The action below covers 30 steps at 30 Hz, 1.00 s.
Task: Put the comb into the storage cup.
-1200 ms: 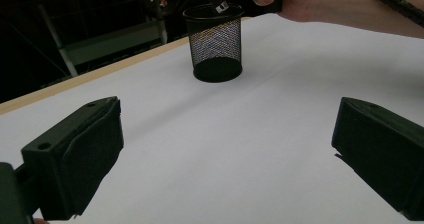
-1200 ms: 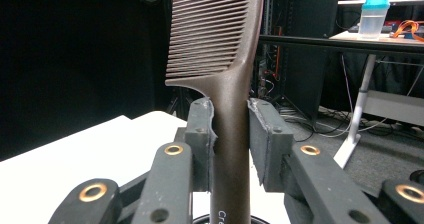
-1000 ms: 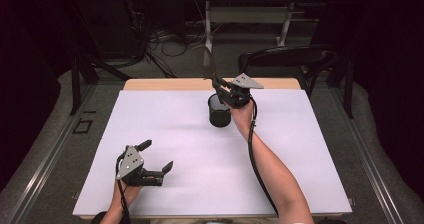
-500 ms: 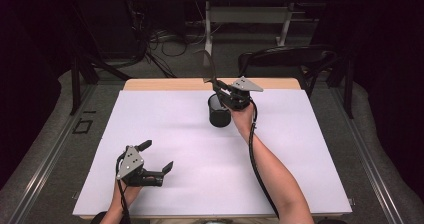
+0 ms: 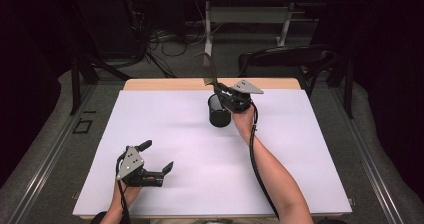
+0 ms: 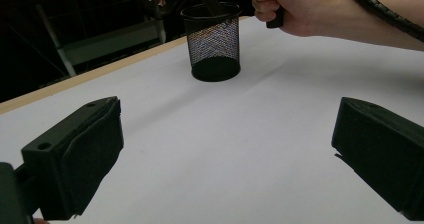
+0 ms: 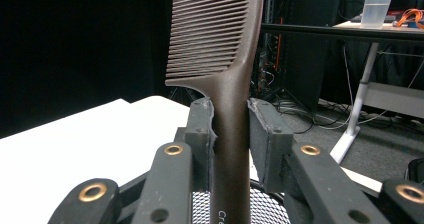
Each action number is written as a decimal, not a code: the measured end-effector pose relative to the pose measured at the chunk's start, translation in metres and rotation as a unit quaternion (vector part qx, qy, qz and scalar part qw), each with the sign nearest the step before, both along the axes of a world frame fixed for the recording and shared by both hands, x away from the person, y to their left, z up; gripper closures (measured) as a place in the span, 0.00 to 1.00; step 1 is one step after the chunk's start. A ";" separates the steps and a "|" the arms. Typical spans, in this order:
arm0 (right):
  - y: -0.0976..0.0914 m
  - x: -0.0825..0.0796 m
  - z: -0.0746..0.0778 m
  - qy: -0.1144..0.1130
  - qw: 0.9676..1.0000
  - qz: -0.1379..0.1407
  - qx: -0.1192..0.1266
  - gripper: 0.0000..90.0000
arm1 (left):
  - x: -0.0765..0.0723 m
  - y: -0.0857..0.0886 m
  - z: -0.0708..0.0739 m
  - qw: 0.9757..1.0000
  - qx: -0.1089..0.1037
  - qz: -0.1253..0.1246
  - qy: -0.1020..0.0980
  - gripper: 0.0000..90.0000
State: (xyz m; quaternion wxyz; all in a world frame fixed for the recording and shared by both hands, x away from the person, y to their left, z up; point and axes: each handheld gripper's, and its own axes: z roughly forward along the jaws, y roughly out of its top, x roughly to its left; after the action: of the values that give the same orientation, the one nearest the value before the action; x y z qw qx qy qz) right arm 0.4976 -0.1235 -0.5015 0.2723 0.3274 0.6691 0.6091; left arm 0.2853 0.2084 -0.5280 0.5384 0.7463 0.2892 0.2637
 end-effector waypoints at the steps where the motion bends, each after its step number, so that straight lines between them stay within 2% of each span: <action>1: 0.000 0.000 -0.001 -0.001 1.000 0.000 -0.001 0.81 | 0.000 0.000 0.000 1.000 -0.001 0.000 0.001 0.00; 30: -0.002 0.000 -0.012 0.010 1.000 0.003 -0.009 0.80 | 0.000 -0.001 0.000 1.000 0.001 0.001 0.002 0.00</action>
State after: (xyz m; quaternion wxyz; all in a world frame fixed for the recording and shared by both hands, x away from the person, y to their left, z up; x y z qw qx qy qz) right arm 0.4979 -0.1253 -0.5136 0.2664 0.3291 0.6781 0.6008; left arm 0.2854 0.2076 -0.5283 0.5371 0.7469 0.2906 0.2631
